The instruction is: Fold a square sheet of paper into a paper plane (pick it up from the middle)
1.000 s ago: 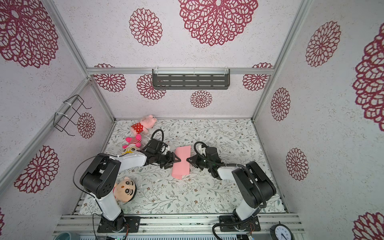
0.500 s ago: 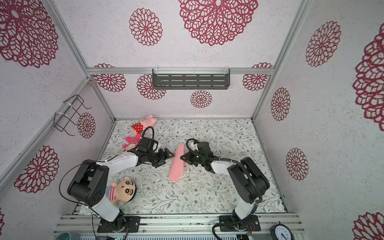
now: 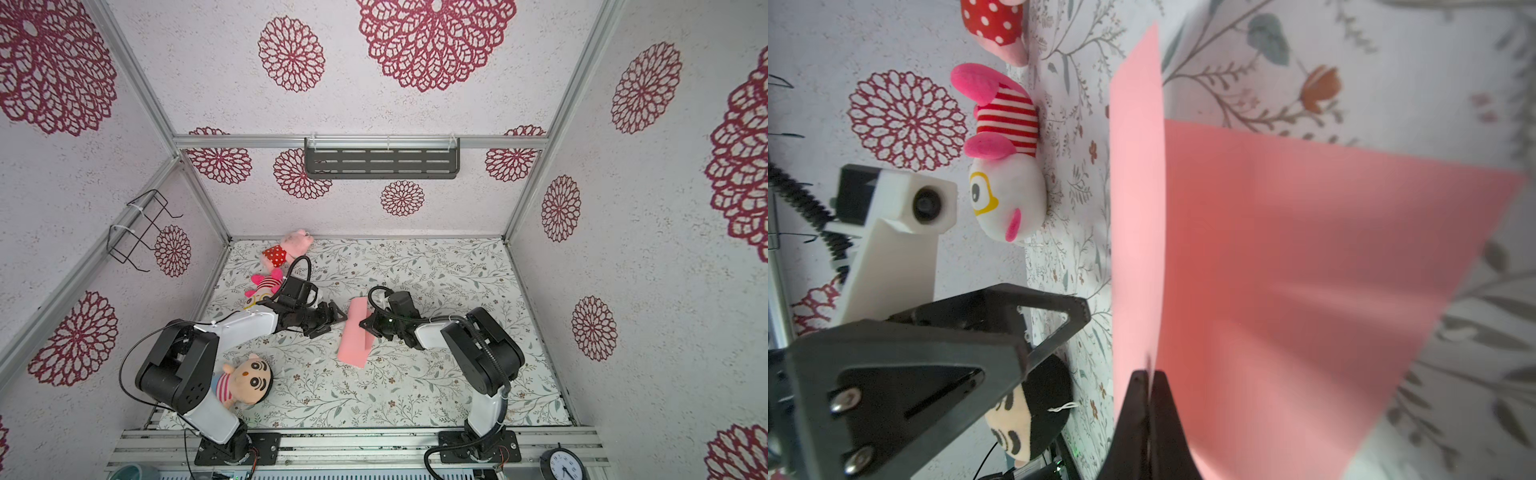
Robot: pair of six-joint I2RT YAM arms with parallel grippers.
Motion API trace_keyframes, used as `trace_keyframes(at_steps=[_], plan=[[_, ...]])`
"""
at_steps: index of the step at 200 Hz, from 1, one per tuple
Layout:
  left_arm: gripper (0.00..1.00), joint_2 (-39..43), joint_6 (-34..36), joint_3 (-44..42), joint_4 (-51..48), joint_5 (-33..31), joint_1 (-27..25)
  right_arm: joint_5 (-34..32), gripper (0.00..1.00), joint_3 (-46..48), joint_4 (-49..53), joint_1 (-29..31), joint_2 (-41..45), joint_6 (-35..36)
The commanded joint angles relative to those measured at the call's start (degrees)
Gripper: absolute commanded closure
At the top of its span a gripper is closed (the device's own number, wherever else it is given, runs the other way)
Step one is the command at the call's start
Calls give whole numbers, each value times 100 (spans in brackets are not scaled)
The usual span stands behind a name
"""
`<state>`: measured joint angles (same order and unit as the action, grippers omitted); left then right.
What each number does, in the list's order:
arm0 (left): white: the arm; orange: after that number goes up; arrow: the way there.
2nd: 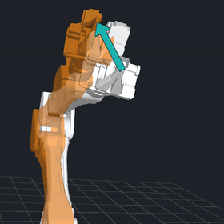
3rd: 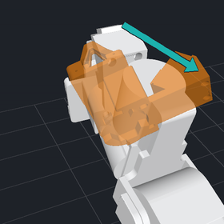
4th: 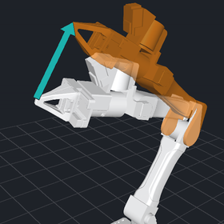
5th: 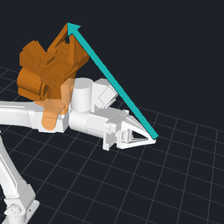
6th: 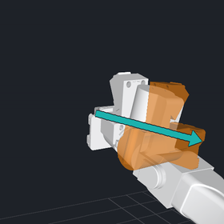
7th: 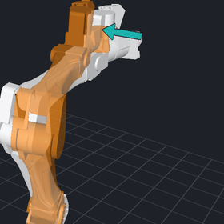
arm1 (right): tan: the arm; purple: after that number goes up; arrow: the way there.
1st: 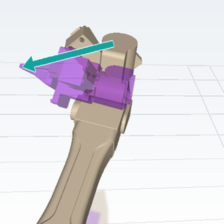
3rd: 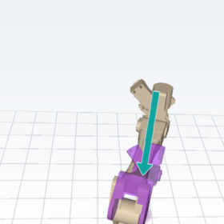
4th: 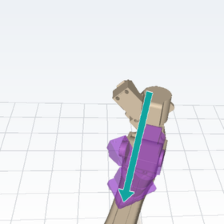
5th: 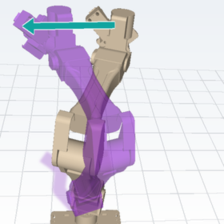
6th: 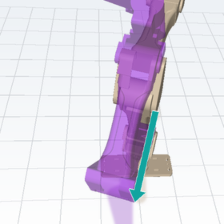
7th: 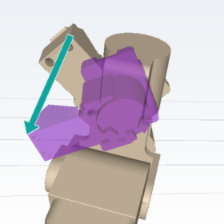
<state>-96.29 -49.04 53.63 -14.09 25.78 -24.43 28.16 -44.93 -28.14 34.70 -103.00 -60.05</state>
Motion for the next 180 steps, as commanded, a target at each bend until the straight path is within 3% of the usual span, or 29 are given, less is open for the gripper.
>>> trace_keyframes(at_steps=[1,45,111,180], plan=[[25,-94,372,323,-368,-195,-221,-365,99,151,120,11,449,34],[31,-426,661,755,-743,-311,-522,-616,98,429,360,11,713,-45],[36,-960,829,1253,-1272,-397,-682,-418,97,737,-288,34,546,-676],[47,-1286,937,1510,-1495,-343,-757,-217,93,763,-445,37,335,-851]])
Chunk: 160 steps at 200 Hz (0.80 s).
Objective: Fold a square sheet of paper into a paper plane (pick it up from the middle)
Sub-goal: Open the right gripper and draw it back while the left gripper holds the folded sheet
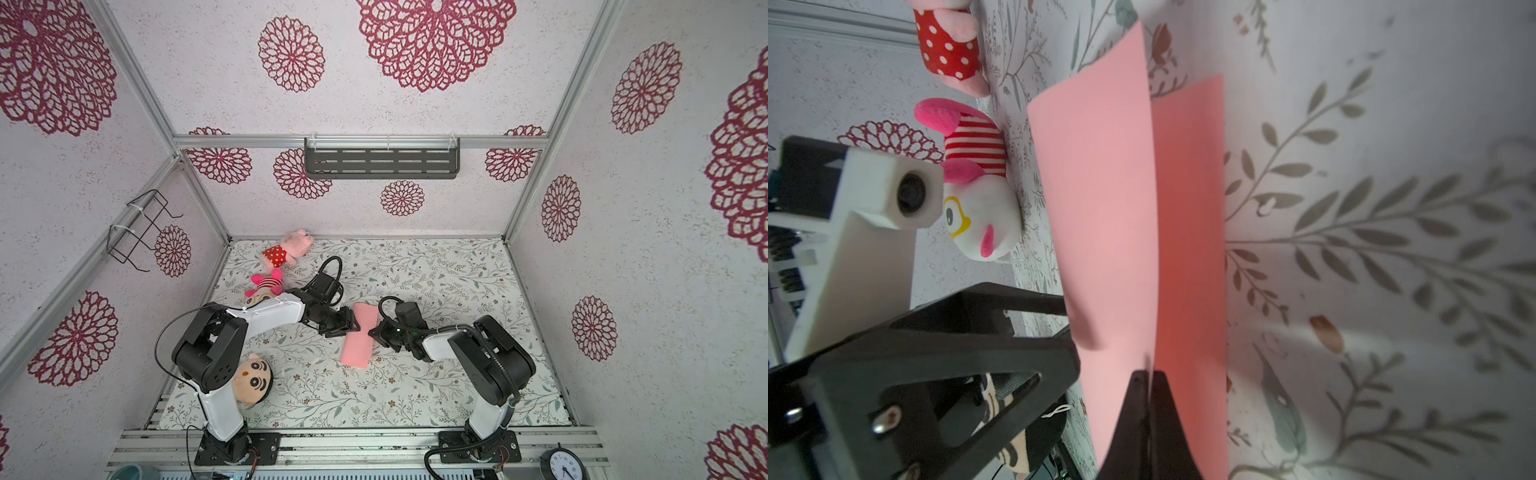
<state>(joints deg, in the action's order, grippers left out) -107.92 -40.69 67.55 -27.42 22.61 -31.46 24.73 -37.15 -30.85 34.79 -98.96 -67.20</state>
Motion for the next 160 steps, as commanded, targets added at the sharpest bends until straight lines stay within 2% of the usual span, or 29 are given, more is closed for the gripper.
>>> trace_keyframes(at_steps=[1,29,54,111,160], plan=[[47,-123,104,118,-164,-28,-53,127,93,-18,-170,28,-70,-136],[55,-194,123,153,-254,-97,-63,123,89,-47,-48,28,-89,-83],[60,-238,190,171,-324,-149,-63,-9,80,-47,159,13,93,51],[62,-282,298,197,-440,-204,-75,-553,59,18,995,-166,863,609],[62,-370,179,199,-522,-312,-88,-892,54,9,1410,-284,1187,864]])
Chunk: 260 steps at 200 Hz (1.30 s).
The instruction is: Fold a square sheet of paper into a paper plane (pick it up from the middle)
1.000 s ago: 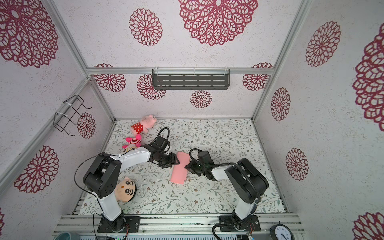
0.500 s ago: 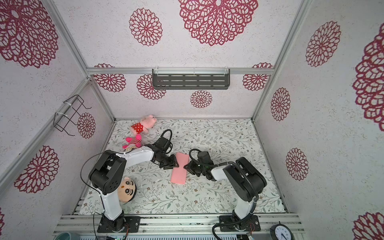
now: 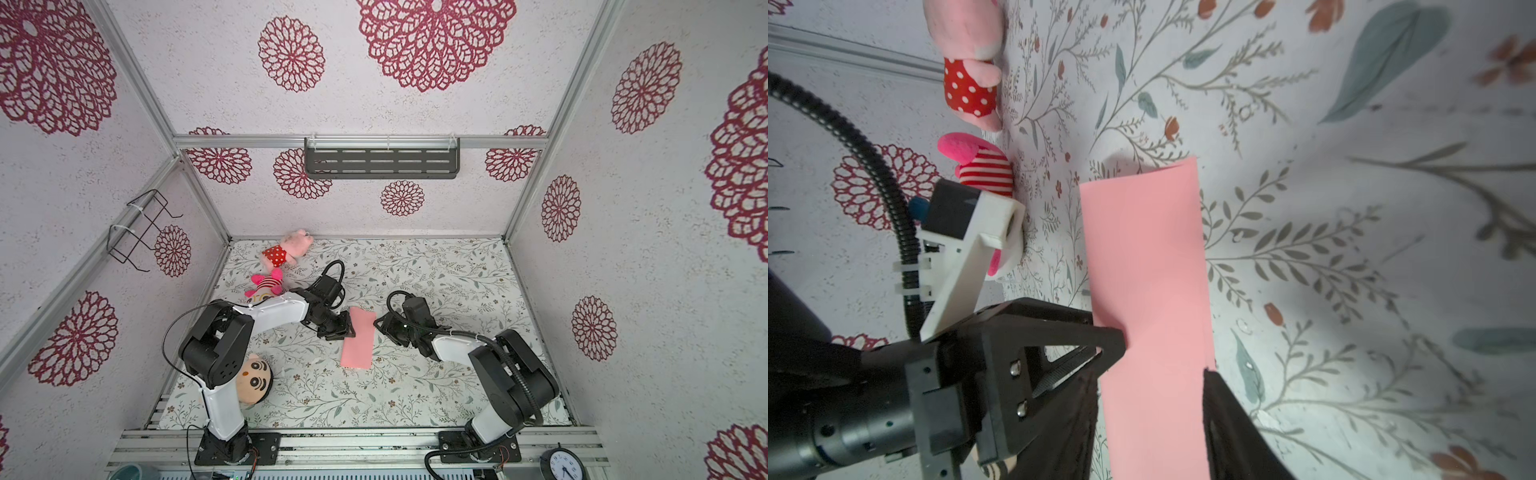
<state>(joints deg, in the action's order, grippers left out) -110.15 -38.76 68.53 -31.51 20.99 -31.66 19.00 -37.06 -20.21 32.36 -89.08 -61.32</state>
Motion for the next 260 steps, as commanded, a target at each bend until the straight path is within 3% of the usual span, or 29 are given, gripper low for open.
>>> trace_keyframes(at_steps=[1,43,98,192,260], plan=[[62,-147,-20,100,-116,-154,-68,-323,54,-1,348,-48,203,286],[62,-182,-302,-27,-171,-402,-121,-634,54,138,360,-77,334,504],[62,-498,-545,-9,-575,-749,-161,-573,52,395,299,-347,486,725],[62,-727,-503,73,-1111,-789,-172,-1193,36,912,-47,-880,1016,1337],[59,-912,-513,108,-1230,-758,-175,-1041,36,989,-385,-889,827,1362]])
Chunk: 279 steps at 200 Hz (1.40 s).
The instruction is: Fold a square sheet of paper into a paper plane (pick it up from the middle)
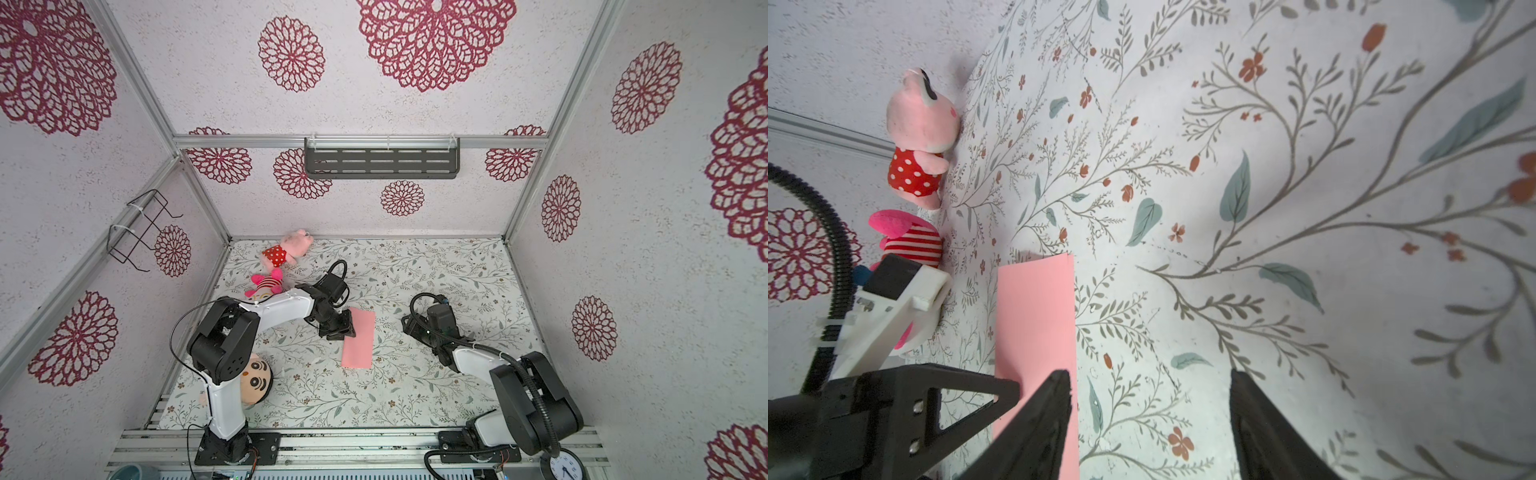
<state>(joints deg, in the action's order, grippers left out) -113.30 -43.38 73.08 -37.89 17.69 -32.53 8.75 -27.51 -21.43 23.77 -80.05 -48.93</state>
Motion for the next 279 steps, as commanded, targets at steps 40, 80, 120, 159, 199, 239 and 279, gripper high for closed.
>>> trace_keyframes(at_steps=[40,80,120,159,199,239,279], plan=[[58,-597,-199,-347,-697,-574,-87,89,37,17,-361,-23,-213,52],[58,-615,-139,-373,-671,-561,-122,190,38,17,-440,-30,-282,29],[57,-658,25,-391,-692,-510,-175,324,38,2,-516,-21,-335,-15],[57,-710,102,-409,-704,-466,-209,443,39,-35,-669,-3,-483,-138],[59,-685,-26,-426,-729,-600,-211,474,40,-44,-696,33,-536,-161],[61,-711,-44,-415,-724,-599,-215,495,40,-62,-705,53,-564,-170],[59,-725,-49,-400,-714,-556,-210,560,40,-79,-723,72,-598,-165]])
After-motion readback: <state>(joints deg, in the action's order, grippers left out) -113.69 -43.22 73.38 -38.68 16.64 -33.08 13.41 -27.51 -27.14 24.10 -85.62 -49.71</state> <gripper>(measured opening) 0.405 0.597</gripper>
